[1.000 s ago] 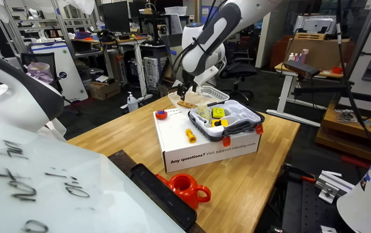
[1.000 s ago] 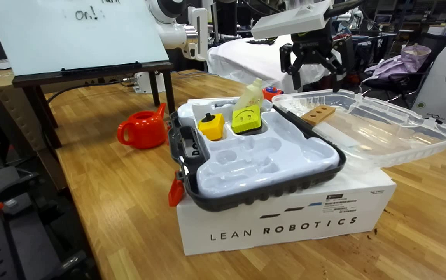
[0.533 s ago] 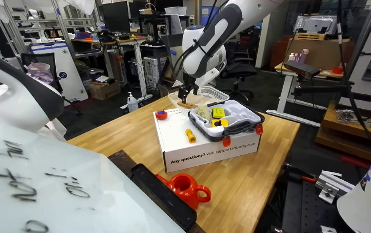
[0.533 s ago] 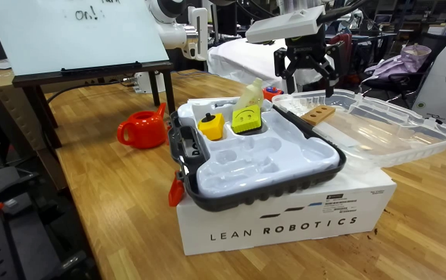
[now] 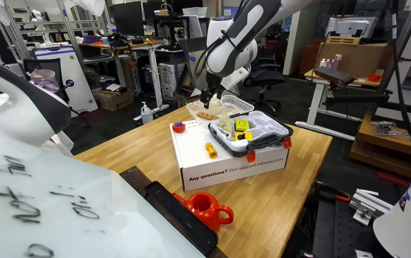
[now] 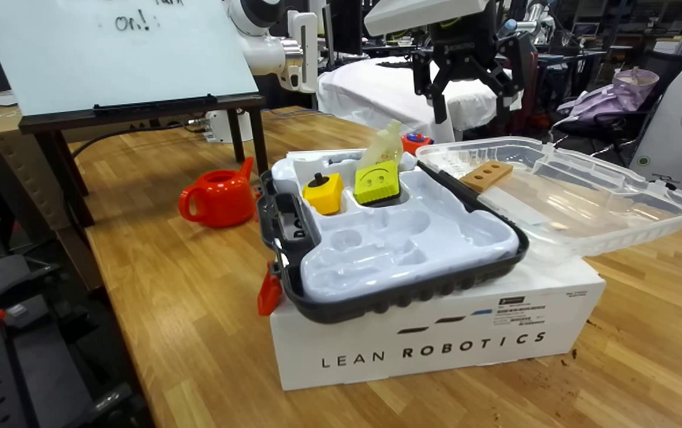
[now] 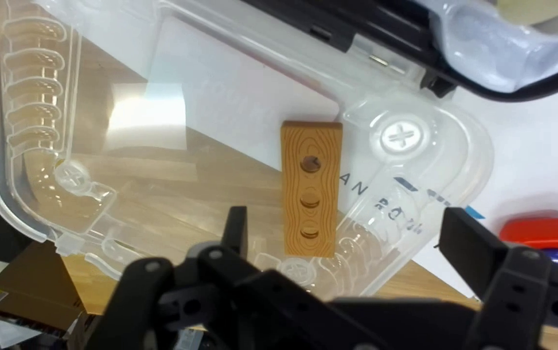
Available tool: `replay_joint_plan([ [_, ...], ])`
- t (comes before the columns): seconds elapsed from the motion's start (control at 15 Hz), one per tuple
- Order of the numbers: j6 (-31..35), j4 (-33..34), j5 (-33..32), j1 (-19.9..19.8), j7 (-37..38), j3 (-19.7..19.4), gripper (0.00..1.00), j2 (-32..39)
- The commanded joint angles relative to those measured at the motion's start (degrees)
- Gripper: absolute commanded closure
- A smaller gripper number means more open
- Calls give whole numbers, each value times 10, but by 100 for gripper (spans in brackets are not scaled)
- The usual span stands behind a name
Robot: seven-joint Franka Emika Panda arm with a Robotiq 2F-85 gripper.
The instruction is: Pick the wooden object on the table, put it on the case cover, take the container out of the case and put it on the box then place the dumbbell at the edge of the box
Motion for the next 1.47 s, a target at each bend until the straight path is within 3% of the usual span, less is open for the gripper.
replay_joint_plan([
  [0.0,-18,-36,31,-21,-56,27,0,-39],
  [1.4,-39,-65,23,-7,-72,21,0,-54],
])
